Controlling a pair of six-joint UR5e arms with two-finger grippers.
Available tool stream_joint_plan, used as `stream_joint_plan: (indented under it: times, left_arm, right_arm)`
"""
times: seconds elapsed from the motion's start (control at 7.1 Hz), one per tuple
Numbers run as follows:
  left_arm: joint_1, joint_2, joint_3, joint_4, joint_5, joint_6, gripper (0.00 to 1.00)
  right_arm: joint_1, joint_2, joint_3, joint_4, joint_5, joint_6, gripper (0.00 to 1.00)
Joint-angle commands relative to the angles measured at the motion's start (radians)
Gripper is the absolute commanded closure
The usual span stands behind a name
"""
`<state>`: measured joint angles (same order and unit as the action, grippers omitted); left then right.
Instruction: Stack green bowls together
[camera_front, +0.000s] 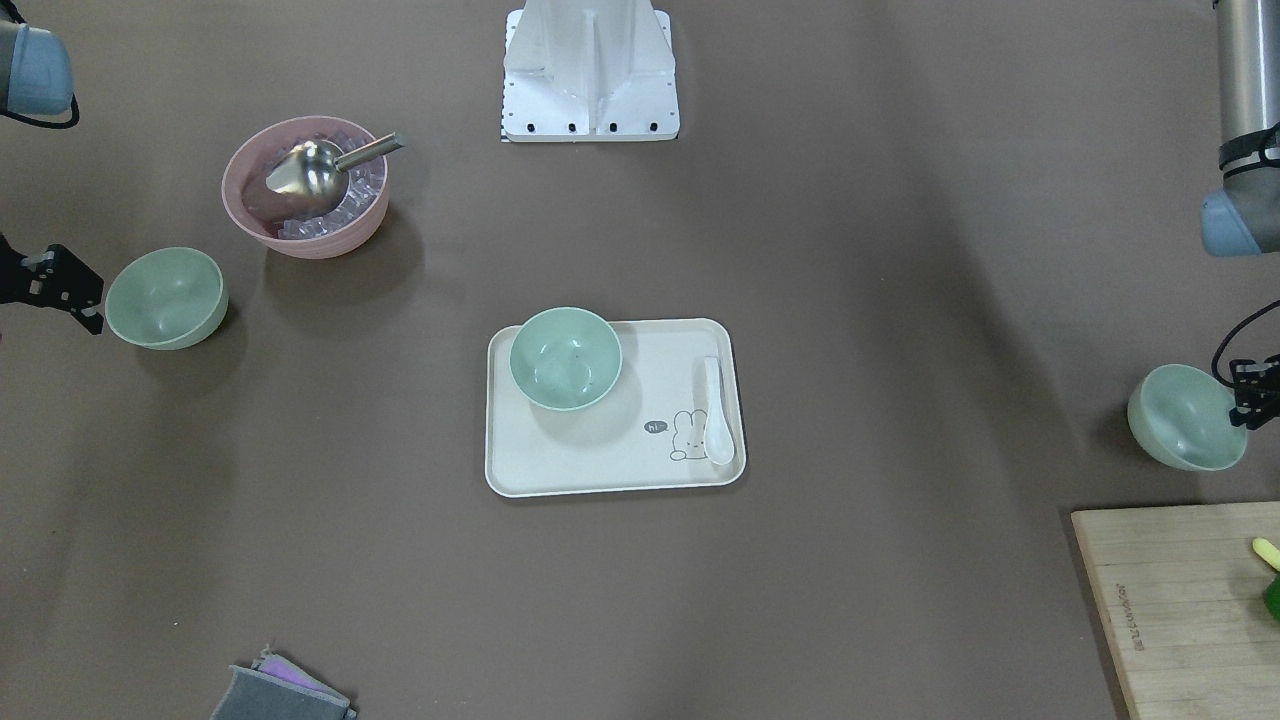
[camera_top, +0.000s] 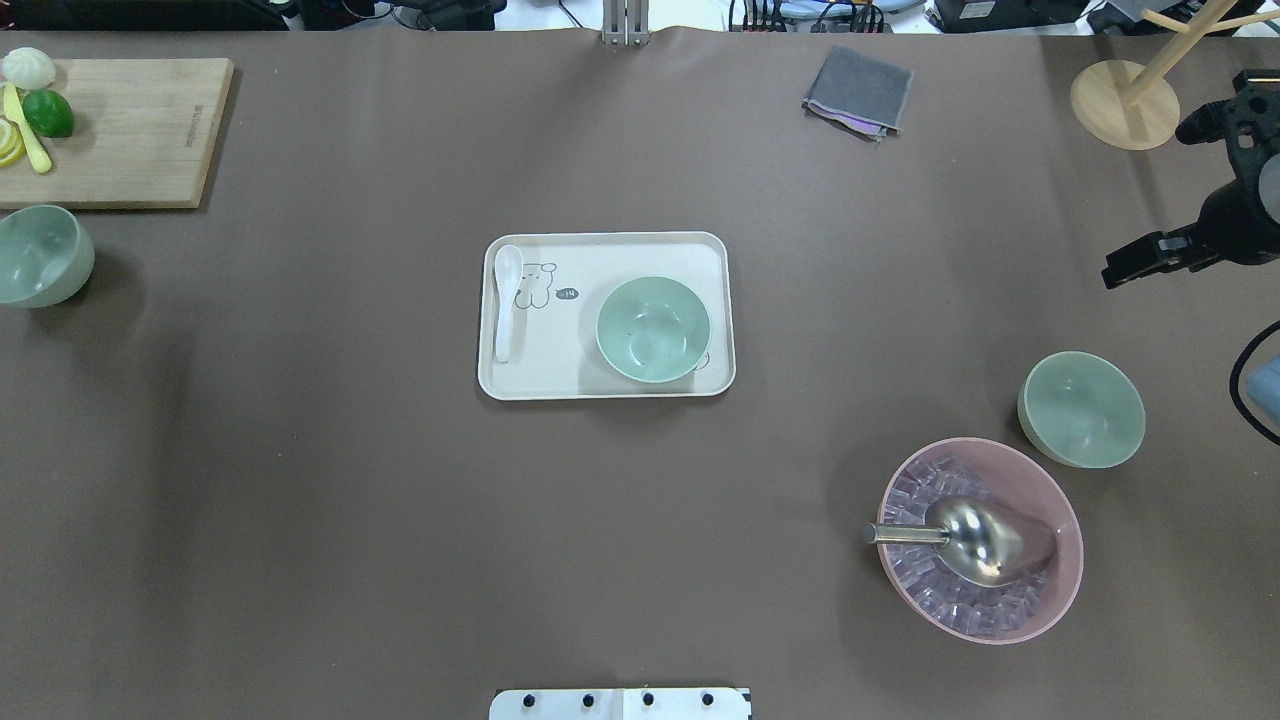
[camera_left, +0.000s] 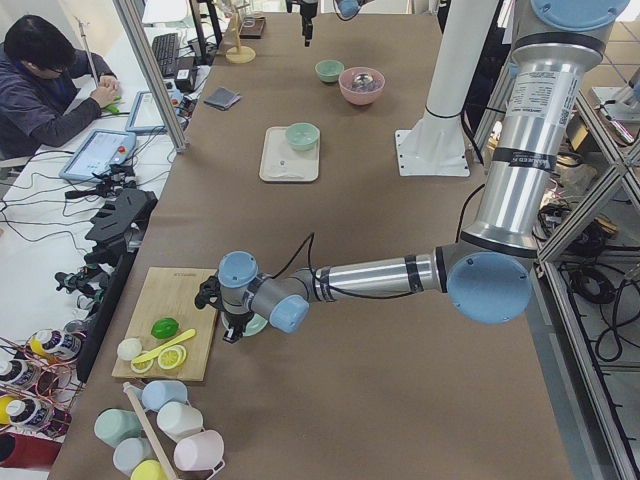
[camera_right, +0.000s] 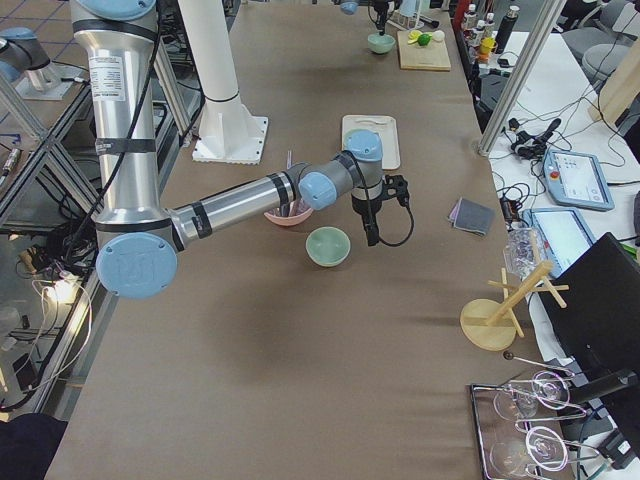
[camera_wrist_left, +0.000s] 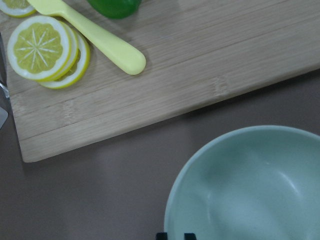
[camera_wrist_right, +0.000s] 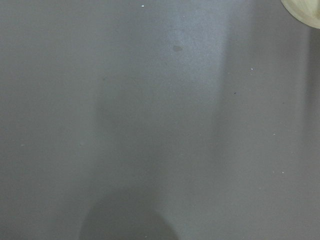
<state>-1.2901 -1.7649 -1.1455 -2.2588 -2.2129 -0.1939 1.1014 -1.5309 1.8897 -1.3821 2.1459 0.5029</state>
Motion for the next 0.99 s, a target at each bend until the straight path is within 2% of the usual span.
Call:
stream_joint_plan:
  times: [0.0,0.56,0.85]
  left_arm:
    - [0.000,-0.007,-0.007,0.004,-0.045,-0.004,0.76]
    - [-0.005,-0.025,-0.008,0.010,-0.097,-0.071,0.76]
    - [-0.014,-0.039,-0.007,0.045,-0.097,-0.090,0.70]
  right_arm:
    - [0.000,0.000,0.000,0.000,-0.001,0.000,0.01]
    - [0.000,-0.008,-0.003,0.029,-0.012,0.000,0.01]
    - [0.000,-0.018,-0.011,0.067,-0.012,0.000,0.01]
